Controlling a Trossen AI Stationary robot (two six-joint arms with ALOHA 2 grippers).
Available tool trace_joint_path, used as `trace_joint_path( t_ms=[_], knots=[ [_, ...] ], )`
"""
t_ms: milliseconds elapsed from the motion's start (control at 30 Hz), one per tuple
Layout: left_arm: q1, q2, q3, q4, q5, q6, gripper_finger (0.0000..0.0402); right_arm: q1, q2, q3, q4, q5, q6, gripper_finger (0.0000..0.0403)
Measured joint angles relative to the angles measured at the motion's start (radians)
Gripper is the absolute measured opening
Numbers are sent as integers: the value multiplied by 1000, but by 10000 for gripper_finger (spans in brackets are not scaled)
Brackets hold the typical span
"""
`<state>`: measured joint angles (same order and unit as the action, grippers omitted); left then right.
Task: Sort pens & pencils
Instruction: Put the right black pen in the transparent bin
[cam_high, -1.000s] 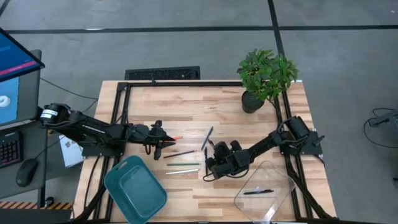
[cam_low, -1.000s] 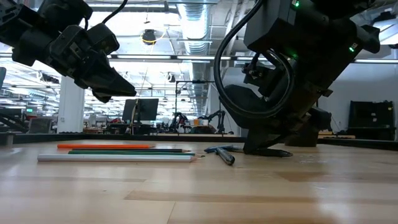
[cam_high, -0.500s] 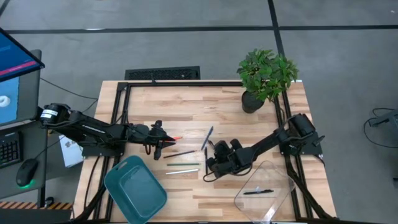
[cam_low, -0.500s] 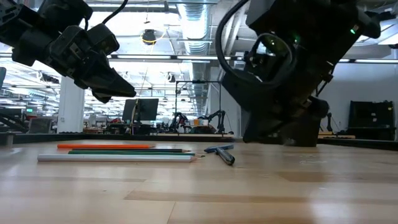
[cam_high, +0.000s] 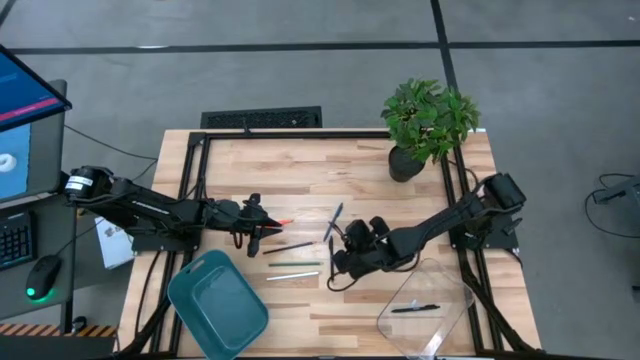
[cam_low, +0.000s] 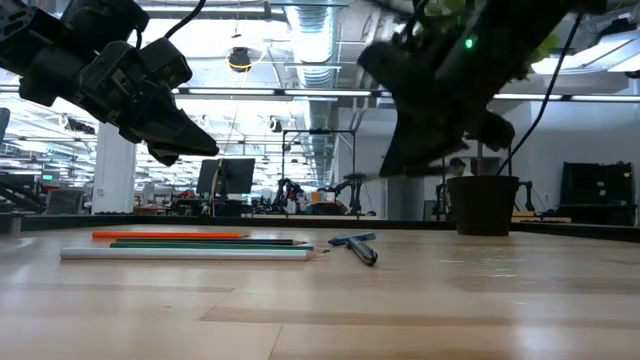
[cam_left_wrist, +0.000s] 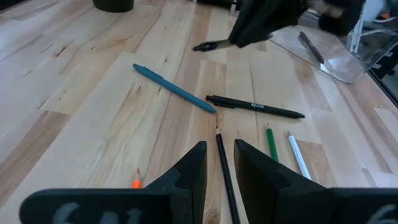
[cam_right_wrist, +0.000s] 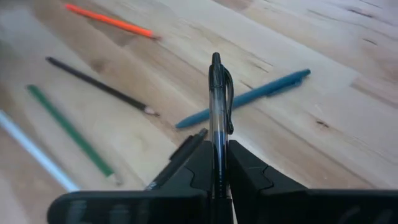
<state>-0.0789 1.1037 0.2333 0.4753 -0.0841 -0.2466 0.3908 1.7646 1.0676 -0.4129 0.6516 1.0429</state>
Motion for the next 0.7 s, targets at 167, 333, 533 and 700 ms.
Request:
trace_joint_path(
  t_ms=[167,333,533,700],
  knots=[
    [0,0,0,0,0,0,71,-8,-76,1,2,-58,-66,51],
    [0,0,0,0,0,0,71,-7,-146,1,3,-81,-126,51],
    [0,0,1,-17,-1,0,71,-6,-214,1,2,-145,-202,51],
    [0,0,1,-21,-8,-31,71,2,-259,1,2,-259,-258,51]
  ],
)
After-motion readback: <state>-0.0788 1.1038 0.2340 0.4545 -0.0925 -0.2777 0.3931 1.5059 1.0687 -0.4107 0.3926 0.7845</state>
